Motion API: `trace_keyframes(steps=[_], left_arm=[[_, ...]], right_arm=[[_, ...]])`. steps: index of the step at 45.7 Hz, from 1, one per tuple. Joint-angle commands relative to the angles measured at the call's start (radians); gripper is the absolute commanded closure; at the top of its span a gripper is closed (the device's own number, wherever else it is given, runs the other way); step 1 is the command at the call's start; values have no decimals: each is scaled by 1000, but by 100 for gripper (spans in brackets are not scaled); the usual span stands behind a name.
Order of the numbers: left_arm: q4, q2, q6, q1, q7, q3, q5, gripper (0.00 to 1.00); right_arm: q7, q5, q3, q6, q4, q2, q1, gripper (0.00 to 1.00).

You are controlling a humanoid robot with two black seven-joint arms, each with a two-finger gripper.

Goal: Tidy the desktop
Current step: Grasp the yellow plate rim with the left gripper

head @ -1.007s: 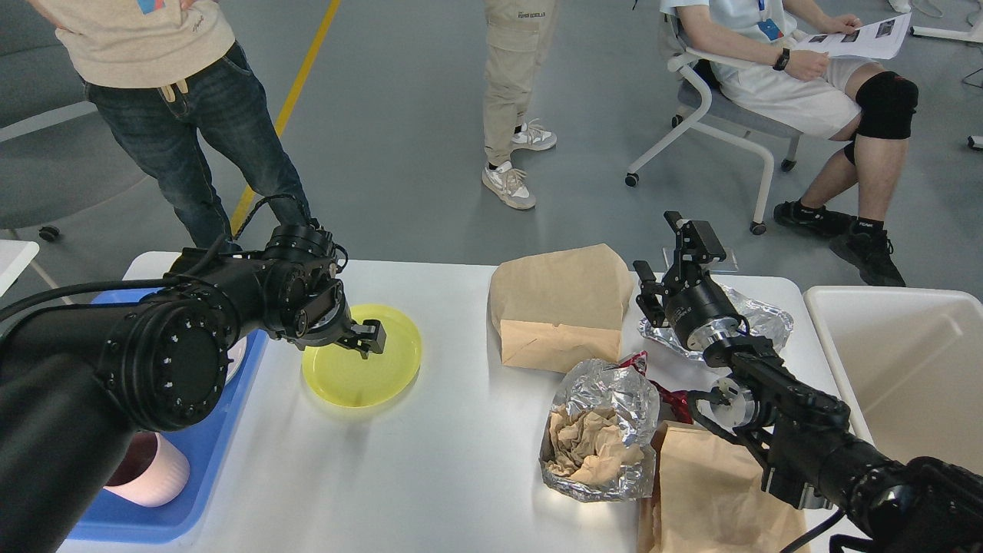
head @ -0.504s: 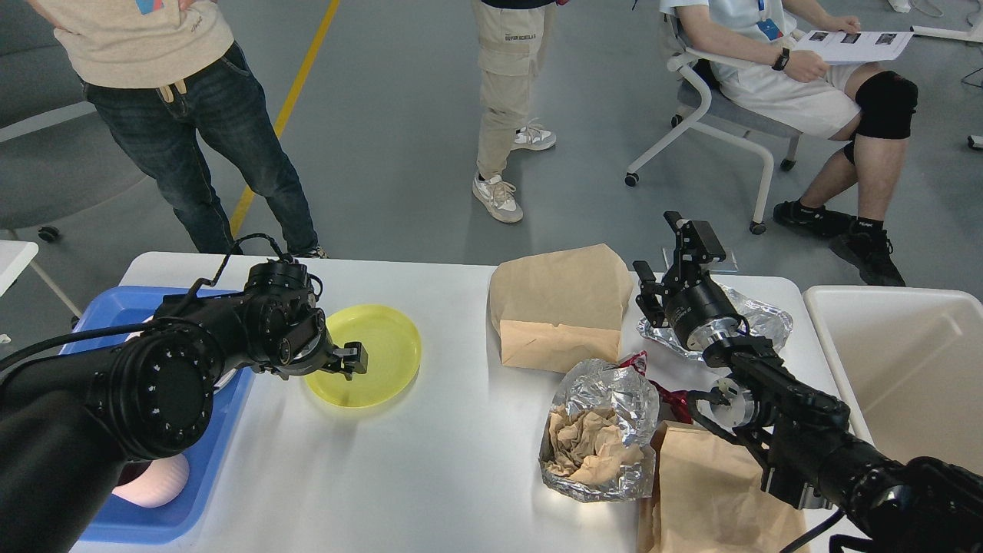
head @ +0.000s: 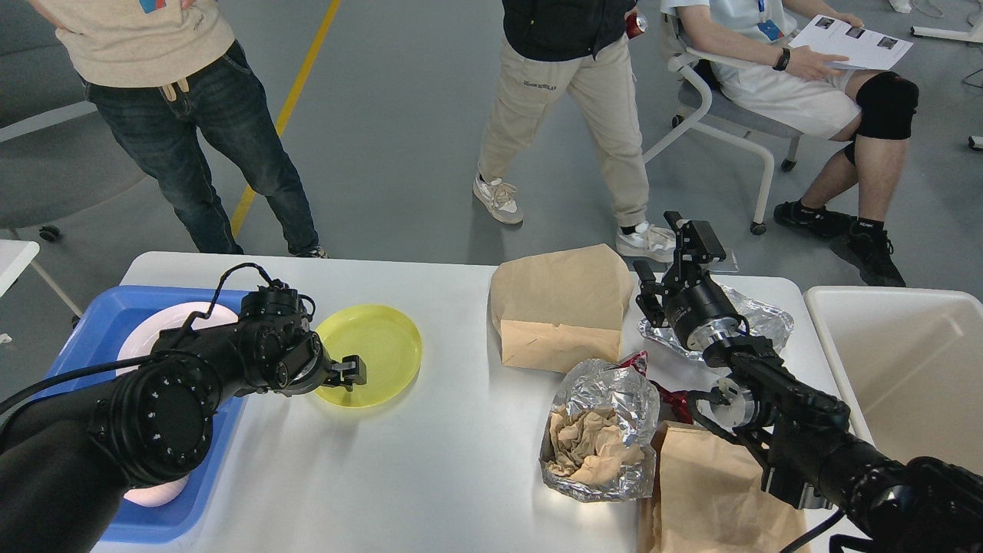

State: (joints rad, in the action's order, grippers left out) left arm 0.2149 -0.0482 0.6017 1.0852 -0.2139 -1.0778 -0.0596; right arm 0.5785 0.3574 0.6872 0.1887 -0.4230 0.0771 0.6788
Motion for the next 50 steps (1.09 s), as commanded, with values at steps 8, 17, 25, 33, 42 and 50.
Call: trace_keyframes(steps=[8, 17, 25, 33, 42, 50], left_arm=[[1, 2, 69, 4, -1, 24, -2, 35], [1, 1, 162, 9, 2, 25, -2, 59], [3, 1, 196, 12, 2, 25, -2, 76], [1, 7, 294, 16, 2, 25, -2, 100], [1, 11, 299, 18, 2, 25, -2, 100], [0, 14, 294, 39, 4, 25, -2, 100]], right_arm=[[0, 0, 0, 0, 1, 1, 1, 0], [1, 0, 0, 0, 1, 1, -1, 0], [0, 0, 0, 0, 0, 0, -1, 0], [0, 0, 0, 0, 0, 1, -1, 0], [0, 0, 0, 0, 1, 0, 1, 0], [0, 0, 0, 0, 1, 0, -1, 0]])
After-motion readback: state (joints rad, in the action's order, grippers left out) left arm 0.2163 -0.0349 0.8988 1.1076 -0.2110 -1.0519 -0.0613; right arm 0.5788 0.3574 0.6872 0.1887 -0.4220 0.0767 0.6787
